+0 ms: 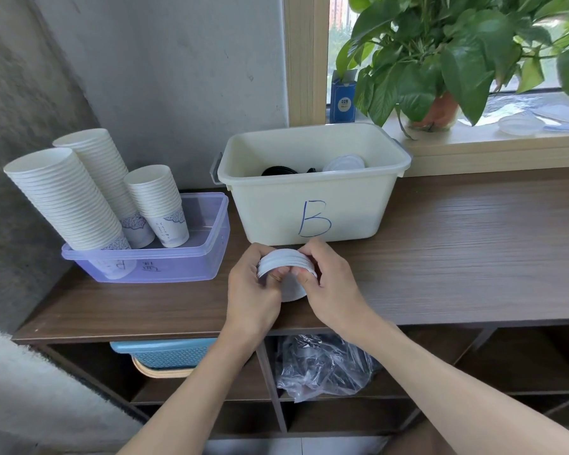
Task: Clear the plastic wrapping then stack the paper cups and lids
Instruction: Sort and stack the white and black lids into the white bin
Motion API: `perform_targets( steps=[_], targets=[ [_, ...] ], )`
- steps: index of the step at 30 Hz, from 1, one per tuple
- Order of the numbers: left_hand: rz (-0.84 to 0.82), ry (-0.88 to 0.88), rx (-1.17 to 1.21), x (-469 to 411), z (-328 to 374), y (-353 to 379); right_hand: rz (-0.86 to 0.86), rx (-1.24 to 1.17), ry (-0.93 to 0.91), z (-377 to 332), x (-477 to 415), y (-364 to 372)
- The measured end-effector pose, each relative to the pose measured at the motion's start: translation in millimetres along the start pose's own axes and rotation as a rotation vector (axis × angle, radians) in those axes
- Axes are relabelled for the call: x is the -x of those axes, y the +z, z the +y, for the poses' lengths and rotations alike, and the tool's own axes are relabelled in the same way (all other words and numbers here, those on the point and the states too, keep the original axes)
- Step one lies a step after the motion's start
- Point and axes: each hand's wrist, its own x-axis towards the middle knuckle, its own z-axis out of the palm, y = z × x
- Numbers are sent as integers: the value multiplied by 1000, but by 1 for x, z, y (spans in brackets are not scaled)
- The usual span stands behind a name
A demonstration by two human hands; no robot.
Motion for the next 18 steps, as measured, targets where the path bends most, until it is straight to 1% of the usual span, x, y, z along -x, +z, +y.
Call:
perform_targets(
  steps=[2,6,9,14,18],
  targets=[
    [14,-13,27,-1,3,-1,-4,-20,6,0,-2,1],
    [98,-84,90,-4,-5,-8,-83,-104,69,-1,-5,1],
    [30,-98,55,-6,-8,-11,-45,-101,95,0,-4,-1],
    [-46,-37,18,-4,-3,-8,31,-70,91,2,-3,-1],
    [-19,-9,-36,-2,-1,-6,40,-44,56,2,-2,0]
  ],
)
